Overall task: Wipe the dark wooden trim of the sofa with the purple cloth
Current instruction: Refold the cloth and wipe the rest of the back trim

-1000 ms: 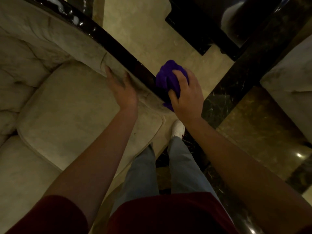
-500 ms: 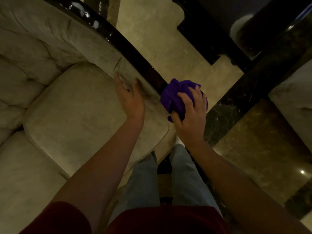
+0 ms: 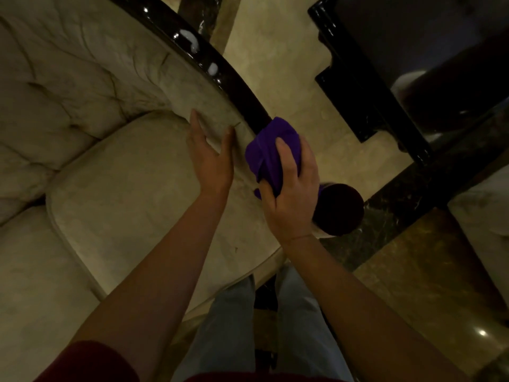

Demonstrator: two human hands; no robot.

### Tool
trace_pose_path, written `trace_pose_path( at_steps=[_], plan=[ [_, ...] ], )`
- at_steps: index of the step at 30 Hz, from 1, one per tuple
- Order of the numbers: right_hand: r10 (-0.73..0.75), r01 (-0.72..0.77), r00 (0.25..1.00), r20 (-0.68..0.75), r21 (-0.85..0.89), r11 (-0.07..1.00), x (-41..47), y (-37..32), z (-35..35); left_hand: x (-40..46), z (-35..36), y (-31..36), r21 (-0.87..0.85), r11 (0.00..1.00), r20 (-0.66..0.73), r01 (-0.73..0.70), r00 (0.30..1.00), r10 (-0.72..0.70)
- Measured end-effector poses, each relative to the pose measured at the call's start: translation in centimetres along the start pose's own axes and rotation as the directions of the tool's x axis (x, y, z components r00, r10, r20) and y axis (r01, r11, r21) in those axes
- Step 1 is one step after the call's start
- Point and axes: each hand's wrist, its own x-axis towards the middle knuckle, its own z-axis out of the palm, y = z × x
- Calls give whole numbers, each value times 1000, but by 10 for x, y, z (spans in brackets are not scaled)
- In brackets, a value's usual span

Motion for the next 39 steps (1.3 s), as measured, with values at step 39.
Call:
trace_pose_path(
  at_steps=[39],
  plan=[
    [-10,47,993,119,-307,950,116,-92,53,128,-58,19,356,920,-15,-163,984,180]
  ],
)
